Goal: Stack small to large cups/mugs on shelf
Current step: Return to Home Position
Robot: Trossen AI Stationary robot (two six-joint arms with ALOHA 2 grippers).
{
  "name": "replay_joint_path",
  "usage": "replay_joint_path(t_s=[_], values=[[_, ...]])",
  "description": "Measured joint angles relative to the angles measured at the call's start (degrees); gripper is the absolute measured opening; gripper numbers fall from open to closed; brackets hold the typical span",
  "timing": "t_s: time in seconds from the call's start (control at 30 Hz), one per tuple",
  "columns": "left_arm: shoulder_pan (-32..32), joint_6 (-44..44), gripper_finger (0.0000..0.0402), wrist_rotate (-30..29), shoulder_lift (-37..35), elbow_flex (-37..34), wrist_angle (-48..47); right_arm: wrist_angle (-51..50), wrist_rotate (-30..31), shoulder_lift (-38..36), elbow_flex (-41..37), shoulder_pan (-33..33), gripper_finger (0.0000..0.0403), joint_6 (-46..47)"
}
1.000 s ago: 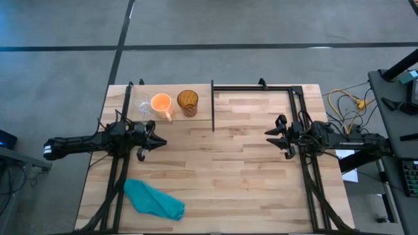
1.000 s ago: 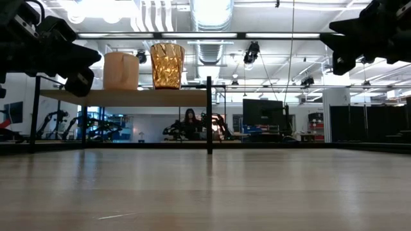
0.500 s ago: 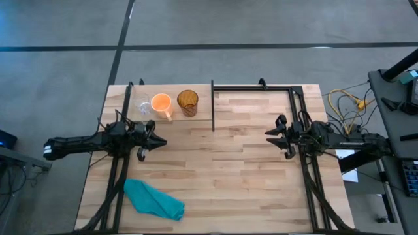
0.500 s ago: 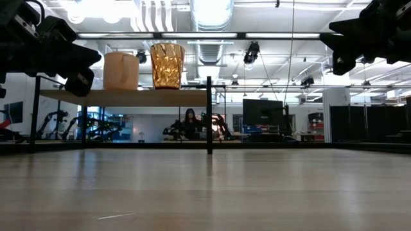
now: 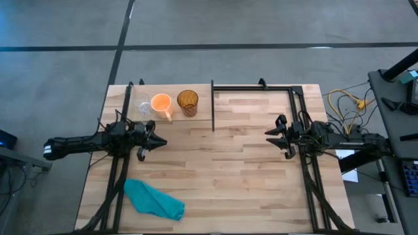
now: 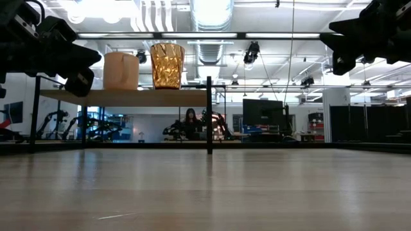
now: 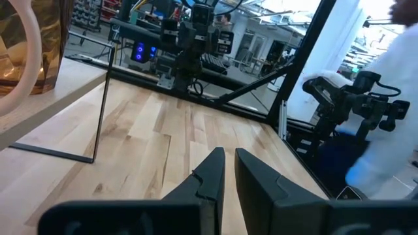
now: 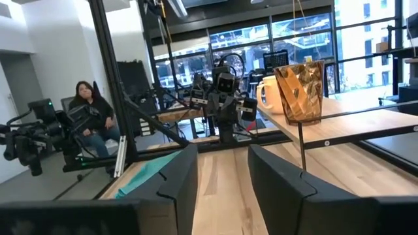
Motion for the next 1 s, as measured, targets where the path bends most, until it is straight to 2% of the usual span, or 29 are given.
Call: replay_joint_path(t_s=[1.0], values=[[0.0,0.0,0.0022,0.0,0.0,0.0,0.0,0.0,0.0,0.0,0.0,0.0,0.0131,0.0]])
